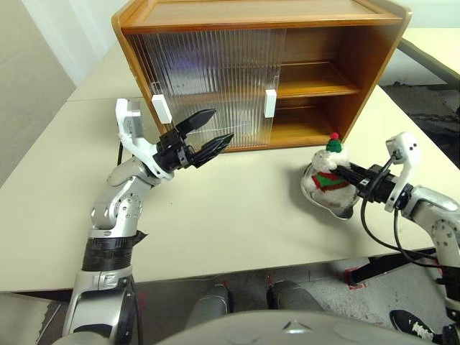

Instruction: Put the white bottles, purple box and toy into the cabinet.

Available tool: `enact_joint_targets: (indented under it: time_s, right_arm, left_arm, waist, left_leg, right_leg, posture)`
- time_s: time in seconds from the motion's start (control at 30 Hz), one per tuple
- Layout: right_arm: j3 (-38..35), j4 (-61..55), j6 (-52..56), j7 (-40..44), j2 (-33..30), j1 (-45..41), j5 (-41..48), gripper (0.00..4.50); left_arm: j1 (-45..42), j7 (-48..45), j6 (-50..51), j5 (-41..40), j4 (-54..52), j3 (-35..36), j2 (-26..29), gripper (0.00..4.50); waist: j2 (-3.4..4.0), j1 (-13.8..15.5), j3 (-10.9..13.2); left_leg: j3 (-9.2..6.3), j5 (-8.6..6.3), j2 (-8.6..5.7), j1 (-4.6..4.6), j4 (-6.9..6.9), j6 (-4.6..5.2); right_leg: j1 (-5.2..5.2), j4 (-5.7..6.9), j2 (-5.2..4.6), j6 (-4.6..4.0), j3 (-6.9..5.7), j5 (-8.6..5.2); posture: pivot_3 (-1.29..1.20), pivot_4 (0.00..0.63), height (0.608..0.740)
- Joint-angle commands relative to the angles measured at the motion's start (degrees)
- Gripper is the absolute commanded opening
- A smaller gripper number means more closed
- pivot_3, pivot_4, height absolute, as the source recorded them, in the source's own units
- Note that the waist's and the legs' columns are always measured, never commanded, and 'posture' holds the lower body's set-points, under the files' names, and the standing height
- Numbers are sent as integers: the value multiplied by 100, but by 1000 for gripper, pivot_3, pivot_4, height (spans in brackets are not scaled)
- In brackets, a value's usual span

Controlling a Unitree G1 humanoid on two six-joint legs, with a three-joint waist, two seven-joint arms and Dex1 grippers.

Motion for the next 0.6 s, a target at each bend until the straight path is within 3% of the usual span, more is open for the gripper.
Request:
enact_joint_targets:
  time_s: [0.03,0.23,0.3,0.4,0.6]
  right_arm:
    - [-170,-130,125,4,-65,-213,216,217]
    - [-536,85,269,-302,117,-1256,751,195]
    - [-639,477,104,-551,317,-2041,826,195]
    - [-580,1139,-298,-710,555,-2928,605,194]
    - [-174,2390,-1119,-498,829,-3778,-43,191]
  left_arm:
    - [-7,-62,-59,86,66,-62,-59,4500]
    - [-13,-79,-78,128,49,-77,-136,4500]
    - [-33,-73,-107,145,73,-61,-145,4500]
    - [-53,-49,-146,165,90,-59,-174,4500]
    - [14,33,-204,193,7,-46,-225,4500]
  waist:
    - [0,-3,0]
    - [2,-34,-5]
    - [5,-56,-9]
    - [16,-70,-15]
    - [22,-9,-22]
  left_leg:
    - [0,0,0,0,0,2]
    - [3,8,0,1,1,22]
    - [-2,10,1,3,1,27]
    - [1,23,0,2,1,48]
    - [-14,27,3,-1,-1,57]
  right_leg:
    - [0,0,0,0,-1,0]
    - [0,-1,1,1,1,7]
    - [2,0,2,-2,-3,21]
    - [-3,0,2,12,1,49]
    - [-15,-1,1,-8,-16,64]
  posture:
    - [-195,40,740]
    - [-195,20,740]
    - [-189,16,740]
    - [-179,14,740]
    - [-149,13,740]
